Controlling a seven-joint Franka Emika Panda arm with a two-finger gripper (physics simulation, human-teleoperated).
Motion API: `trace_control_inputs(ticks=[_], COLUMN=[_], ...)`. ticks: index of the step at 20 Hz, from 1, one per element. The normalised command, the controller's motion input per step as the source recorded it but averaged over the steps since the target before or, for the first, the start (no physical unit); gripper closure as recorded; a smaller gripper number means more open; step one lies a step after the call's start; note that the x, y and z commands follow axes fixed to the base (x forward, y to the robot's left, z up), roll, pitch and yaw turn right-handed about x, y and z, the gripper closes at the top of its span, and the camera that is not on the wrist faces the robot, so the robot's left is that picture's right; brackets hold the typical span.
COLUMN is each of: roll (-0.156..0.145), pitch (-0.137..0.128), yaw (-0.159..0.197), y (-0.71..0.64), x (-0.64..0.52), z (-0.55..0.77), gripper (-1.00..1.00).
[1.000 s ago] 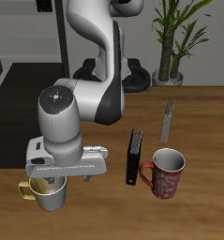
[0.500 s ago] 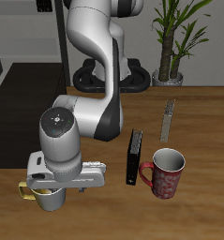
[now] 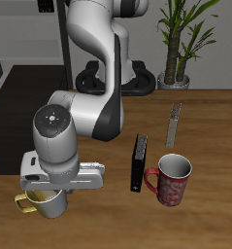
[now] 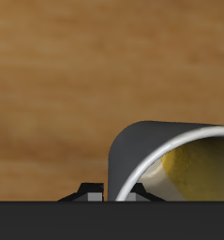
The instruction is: Place the white-yellow mug on top of the shelf
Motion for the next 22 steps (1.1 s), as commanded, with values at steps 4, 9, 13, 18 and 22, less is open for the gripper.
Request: trace_control_inputs(ticks=[4,9,13,18,22], roll=[-0.005,-0.001,-0.006,-0.019,-0.033], pitch=[-0.038,-0.045,-0.097,-0.062,-0.071], yaw=[0.004,0.043,0.034,0.018,-0.024], y=[-0.07,-0.03,-0.10,-0.10,-0.19], x=[-0.24,-0.34,-0.47,-0.34,-0.39], z=[0.51,0.53,0.79,0.55,0.62], gripper=[1.00,1.00,1.00,1.00,1.00])
